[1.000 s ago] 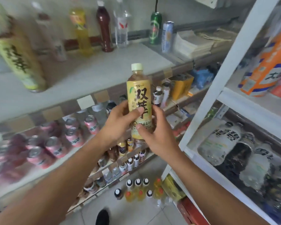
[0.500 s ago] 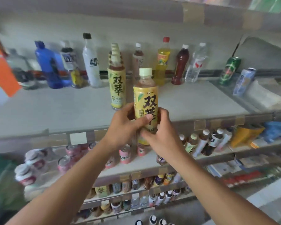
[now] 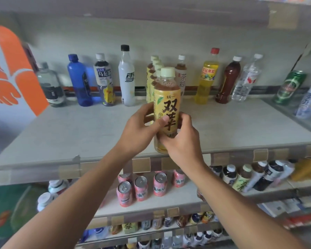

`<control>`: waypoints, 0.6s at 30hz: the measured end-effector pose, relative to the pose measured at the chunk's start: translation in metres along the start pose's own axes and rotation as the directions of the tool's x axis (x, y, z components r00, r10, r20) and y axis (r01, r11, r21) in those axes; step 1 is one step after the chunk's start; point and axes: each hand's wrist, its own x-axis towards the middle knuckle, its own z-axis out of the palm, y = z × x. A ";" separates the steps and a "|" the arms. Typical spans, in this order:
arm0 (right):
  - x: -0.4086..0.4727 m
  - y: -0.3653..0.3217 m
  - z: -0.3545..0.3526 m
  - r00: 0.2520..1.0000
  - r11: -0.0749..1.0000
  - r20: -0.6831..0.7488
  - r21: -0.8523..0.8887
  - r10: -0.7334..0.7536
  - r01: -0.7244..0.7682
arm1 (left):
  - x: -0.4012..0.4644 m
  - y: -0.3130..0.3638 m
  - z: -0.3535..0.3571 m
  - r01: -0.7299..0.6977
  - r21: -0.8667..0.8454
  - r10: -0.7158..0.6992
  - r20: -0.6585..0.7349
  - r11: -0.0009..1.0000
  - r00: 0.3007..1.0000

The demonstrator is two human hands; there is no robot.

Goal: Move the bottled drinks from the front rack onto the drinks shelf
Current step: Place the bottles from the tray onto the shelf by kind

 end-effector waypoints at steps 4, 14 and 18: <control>0.010 0.008 0.013 0.998 1.000 -0.066 -0.002 0.010 -0.011 | 0.006 -0.014 -0.018 -0.005 0.245 0.026 -0.081 0.969 0.996; 0.014 0.028 0.031 0.996 0.999 -0.083 -0.046 0.022 -0.026 | 0.006 -0.049 -0.025 0.010 0.795 0.055 -0.054 0.607 0.997; 0.016 0.029 0.033 0.997 0.998 -0.066 -0.052 0.025 -0.029 | 0.008 -0.048 -0.024 0.009 0.816 0.064 -0.056 0.578 0.996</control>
